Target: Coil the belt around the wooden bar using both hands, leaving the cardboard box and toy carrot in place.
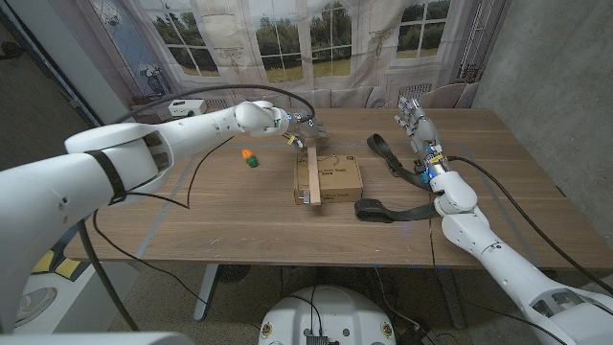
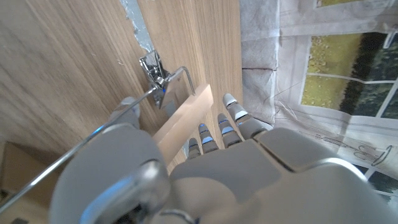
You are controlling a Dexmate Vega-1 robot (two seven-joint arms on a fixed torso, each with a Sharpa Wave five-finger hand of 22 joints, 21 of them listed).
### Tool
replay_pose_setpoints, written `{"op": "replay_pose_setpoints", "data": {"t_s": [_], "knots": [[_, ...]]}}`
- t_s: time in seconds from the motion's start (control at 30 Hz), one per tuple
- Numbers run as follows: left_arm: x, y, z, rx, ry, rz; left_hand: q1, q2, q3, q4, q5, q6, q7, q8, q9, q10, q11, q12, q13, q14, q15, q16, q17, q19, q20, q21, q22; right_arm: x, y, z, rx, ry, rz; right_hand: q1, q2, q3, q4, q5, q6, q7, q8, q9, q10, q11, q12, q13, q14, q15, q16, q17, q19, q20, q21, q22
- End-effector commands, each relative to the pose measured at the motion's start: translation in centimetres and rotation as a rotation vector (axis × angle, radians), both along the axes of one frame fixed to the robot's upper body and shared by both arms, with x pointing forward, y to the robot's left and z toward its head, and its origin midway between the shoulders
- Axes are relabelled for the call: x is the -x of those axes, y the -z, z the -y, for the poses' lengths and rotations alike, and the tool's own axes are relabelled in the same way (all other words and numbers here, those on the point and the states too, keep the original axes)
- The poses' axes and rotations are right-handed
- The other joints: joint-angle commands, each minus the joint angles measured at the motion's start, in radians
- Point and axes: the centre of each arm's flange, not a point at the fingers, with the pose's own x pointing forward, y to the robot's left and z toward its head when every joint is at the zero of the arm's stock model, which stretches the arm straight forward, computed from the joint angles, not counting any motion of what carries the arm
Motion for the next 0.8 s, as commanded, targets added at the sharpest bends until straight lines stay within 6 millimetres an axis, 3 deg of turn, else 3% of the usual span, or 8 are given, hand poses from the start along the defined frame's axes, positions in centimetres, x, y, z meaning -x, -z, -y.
{"op": "replay_pose_setpoints", "data": {"t_s": [0.03, 0.17, 0.23, 0.3, 0.37, 0.5, 0.63, 0.8], "knots": [[-0.8, 1.1, -0.2, 0.021, -0.035, -0.085, 0.077, 0.086, 0.079, 0.019, 0.006, -0.018, 0.017, 0.014, 0.004, 0.066, -0.005, 0.014, 0.002, 0.062, -0.120, 0.009, 0.005, 0.048, -0.013, 0.007, 0.006, -0.4, -0.1, 0.6, -0.004, 0.000, 0.002, -0.007, 0.001, 0.004, 0.001, 0.008, 0.012, -0.002, 0.003, 0.002, 0.010, 0.003, 0.006, 0.002, 0.005, 0.002, 0.006, 0.002, 0.006, 0.006, 0.006, 0.004], [-0.5, 1.5, 0.0, 0.028, -0.032, -0.094, 0.147, 0.084, 0.185, 0.065, -0.005, 0.102, 0.011, 0.053, 0.006, 0.194, -0.007, 0.038, 0.004, 0.170, -0.144, 0.026, 0.009, 0.118, -0.016, 0.034, 0.011, -0.3, -0.1, 0.9, -0.003, 0.005, 0.003, -0.008, 0.001, 0.004, 0.001, 0.008, 0.012, -0.002, 0.003, 0.002, 0.011, 0.002, 0.006, 0.002, 0.007, 0.004, 0.006, 0.002, 0.006, 0.006, 0.006, 0.004], [-0.2, 1.8, 0.1, 0.033, -0.025, -0.097, 0.167, 0.082, 0.223, 0.086, -0.013, 0.175, 0.010, 0.077, 0.006, 0.262, -0.014, 0.050, 0.004, 0.233, -0.155, 0.037, 0.009, 0.161, -0.016, 0.054, 0.013, -0.2, -0.1, 1.0, -0.002, 0.007, 0.004, -0.008, 0.001, 0.005, 0.001, 0.008, 0.012, -0.001, 0.003, 0.002, 0.012, 0.004, 0.006, 0.002, 0.007, 0.003, 0.006, 0.002, 0.006, 0.006, 0.006, 0.004], [0.0, 2.0, 0.2, 0.037, -0.014, -0.097, 0.179, 0.079, 0.250, 0.104, -0.022, 0.236, 0.014, 0.097, 0.006, 0.312, 0.004, 0.056, 0.005, 0.283, -0.162, 0.043, 0.010, 0.190, -0.013, 0.069, 0.015, -0.2, -0.1, 1.1, -0.004, 0.009, 0.004, -0.008, 0.001, 0.004, 0.001, 0.008, 0.012, -0.001, 0.003, 0.002, 0.013, 0.003, 0.007, 0.002, 0.008, 0.006, 0.006, 0.002, 0.006, 0.006, 0.006, 0.004], [0.2, 2.1, 0.4, 0.047, -0.003, -0.100, 0.195, 0.077, 0.289, 0.128, -0.038, 0.340, 0.014, 0.133, 0.008, 0.384, 0.006, 0.065, 0.009, 0.392, -0.173, 0.063, 0.013, 0.240, -0.005, 0.096, 0.016, -0.1, 0.0, 1.2, -0.004, 0.009, 0.003, -0.008, 0.001, 0.004, 0.001, 0.008, 0.012, -0.001, 0.003, 0.002, 0.014, 0.004, 0.007, 0.002, 0.008, 0.006, 0.006, 0.002, 0.006, 0.007, 0.006, 0.004], [0.7, 2.0, 0.6, 0.071, 0.028, -0.083, 0.224, 0.082, 0.371, 0.194, -0.069, 0.509, 0.053, 0.213, 0.032, 0.541, 0.012, 0.126, 0.060, 0.692, -0.190, 0.130, 0.049, 0.346, -0.008, 0.178, 0.031, 0.2, -0.1, 1.4, -0.001, 0.014, 0.007, -0.009, 0.001, 0.005, 0.001, 0.008, 0.013, -0.004, 0.003, 0.002, 0.015, 0.003, 0.007, 0.002, 0.010, 0.007, 0.007, 0.002, 0.006, 0.008, 0.006, 0.004], [1.2, 1.6, 0.7, 0.106, 0.059, -0.059, 0.262, 0.080, 0.382, 0.201, -0.093, 0.592, 0.072, 0.272, 0.060, 0.650, 0.002, 0.221, 0.135, 0.894, -0.191, 0.215, 0.132, 0.415, -0.032, 0.266, 0.061, 0.4, -0.2, 1.5, 0.005, 0.014, 0.013, -0.009, 0.001, 0.005, 0.000, 0.009, 0.012, -0.003, 0.002, 0.002, 0.015, 0.003, 0.007, 0.002, 0.010, 0.007, 0.006, 0.002, 0.006, 0.008, 0.006, 0.004], [1.8, 1.3, 0.6, 0.189, 0.110, -0.034, 0.293, 0.075, 0.349, 0.203, -0.114, 0.661, 0.083, 0.320, 0.108, 0.751, -0.012, 0.368, 0.262, 1.084, -0.189, 0.314, 0.252, 0.495, -0.068, 0.397, 0.116, 1.0, -0.3, 1.5, 0.012, 0.018, 0.019, -0.010, 0.001, 0.005, 0.000, 0.009, 0.012, -0.004, 0.002, 0.002, 0.016, 0.004, 0.006, 0.002, 0.010, 0.007, 0.006, 0.002, 0.006, 0.008, 0.006, 0.004]]}}
